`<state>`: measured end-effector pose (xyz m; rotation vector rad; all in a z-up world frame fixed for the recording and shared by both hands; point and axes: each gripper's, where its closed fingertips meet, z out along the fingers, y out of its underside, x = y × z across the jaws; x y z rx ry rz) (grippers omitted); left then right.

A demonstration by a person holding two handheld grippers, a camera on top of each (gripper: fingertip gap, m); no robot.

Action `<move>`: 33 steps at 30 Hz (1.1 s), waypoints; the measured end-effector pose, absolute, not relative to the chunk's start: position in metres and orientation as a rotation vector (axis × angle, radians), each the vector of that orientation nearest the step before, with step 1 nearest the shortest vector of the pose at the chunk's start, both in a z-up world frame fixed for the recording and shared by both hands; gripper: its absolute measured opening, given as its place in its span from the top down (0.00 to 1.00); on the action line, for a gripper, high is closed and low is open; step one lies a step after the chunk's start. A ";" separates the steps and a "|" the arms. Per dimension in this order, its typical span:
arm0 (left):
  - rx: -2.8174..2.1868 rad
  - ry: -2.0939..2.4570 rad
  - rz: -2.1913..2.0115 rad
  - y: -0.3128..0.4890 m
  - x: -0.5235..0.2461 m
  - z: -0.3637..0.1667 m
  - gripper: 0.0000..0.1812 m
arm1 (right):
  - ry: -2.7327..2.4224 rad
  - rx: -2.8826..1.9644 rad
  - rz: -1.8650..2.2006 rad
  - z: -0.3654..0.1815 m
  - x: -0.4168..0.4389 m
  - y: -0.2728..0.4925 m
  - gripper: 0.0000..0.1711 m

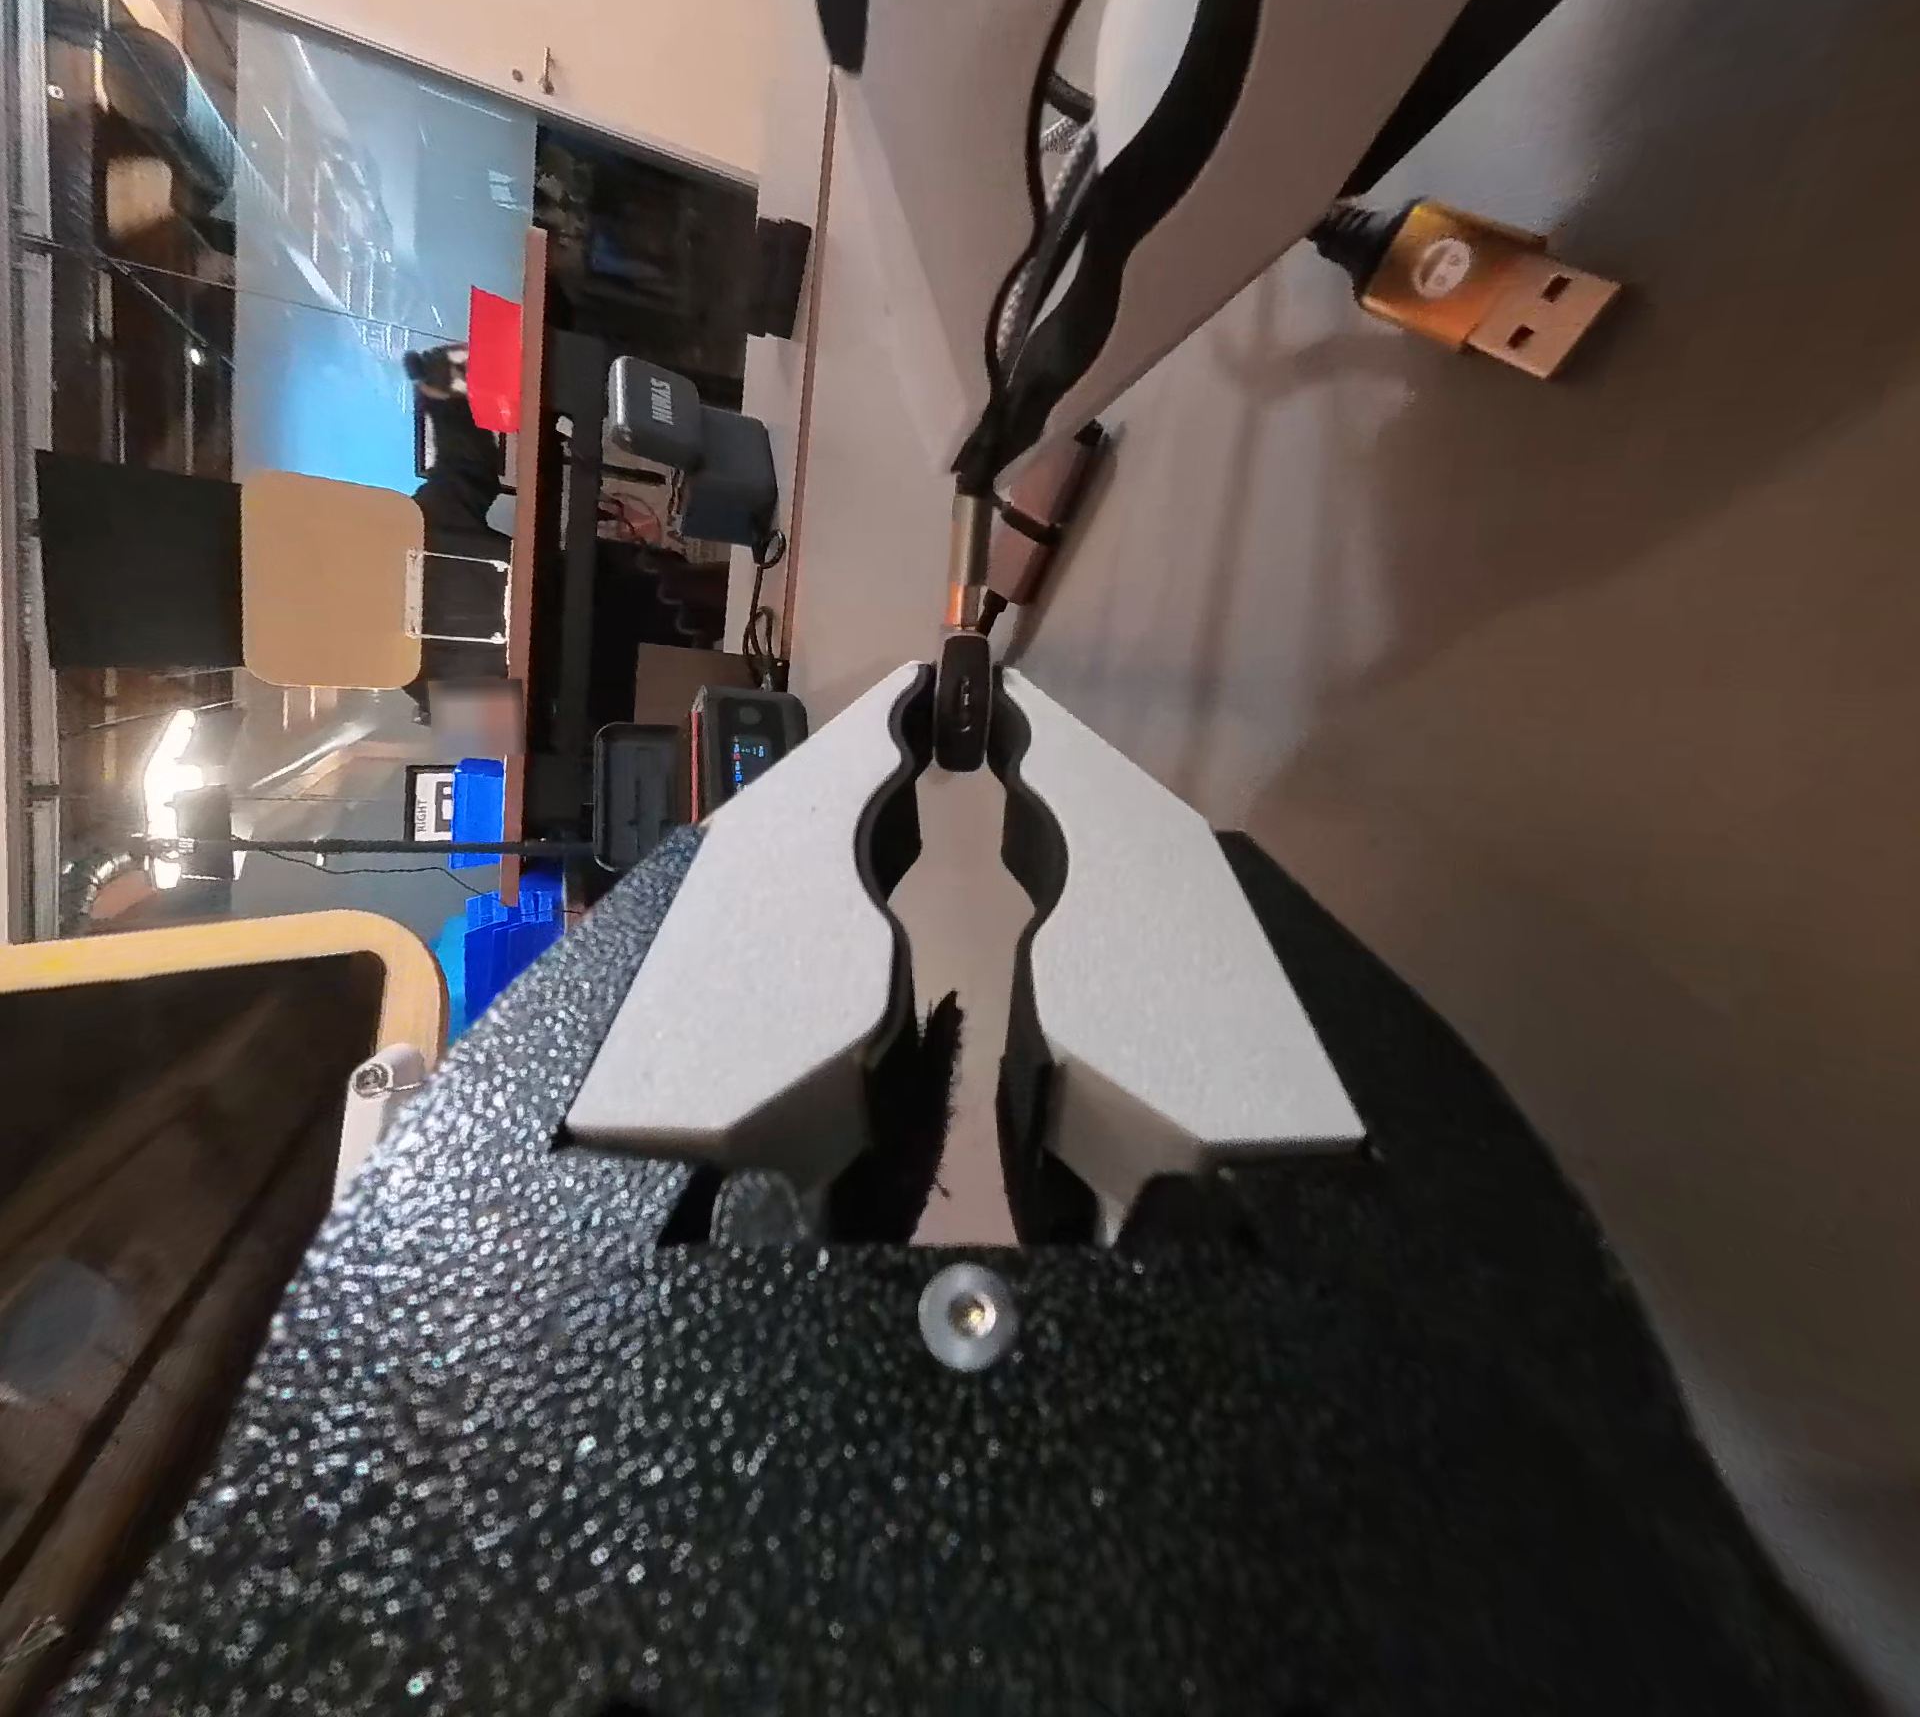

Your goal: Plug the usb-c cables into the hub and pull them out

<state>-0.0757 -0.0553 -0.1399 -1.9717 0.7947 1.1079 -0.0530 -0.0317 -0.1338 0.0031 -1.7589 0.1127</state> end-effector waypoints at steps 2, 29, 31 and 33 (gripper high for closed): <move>-1.975 0.794 1.103 -0.055 -0.075 -0.140 0.96 | -1.745 0.036 0.071 -0.133 -0.052 -0.032 0.98; -2.004 0.670 0.929 -0.054 -0.071 -0.131 0.95 | -1.658 0.115 -0.013 -0.124 -0.054 -0.034 0.98; -2.006 0.673 0.933 -0.053 -0.071 -0.130 0.96 | -1.660 0.105 -0.010 -0.123 -0.054 -0.033 0.98; -2.006 0.682 0.944 -0.053 -0.070 -0.131 0.96 | -1.668 0.096 -0.008 -0.124 -0.055 -0.033 0.98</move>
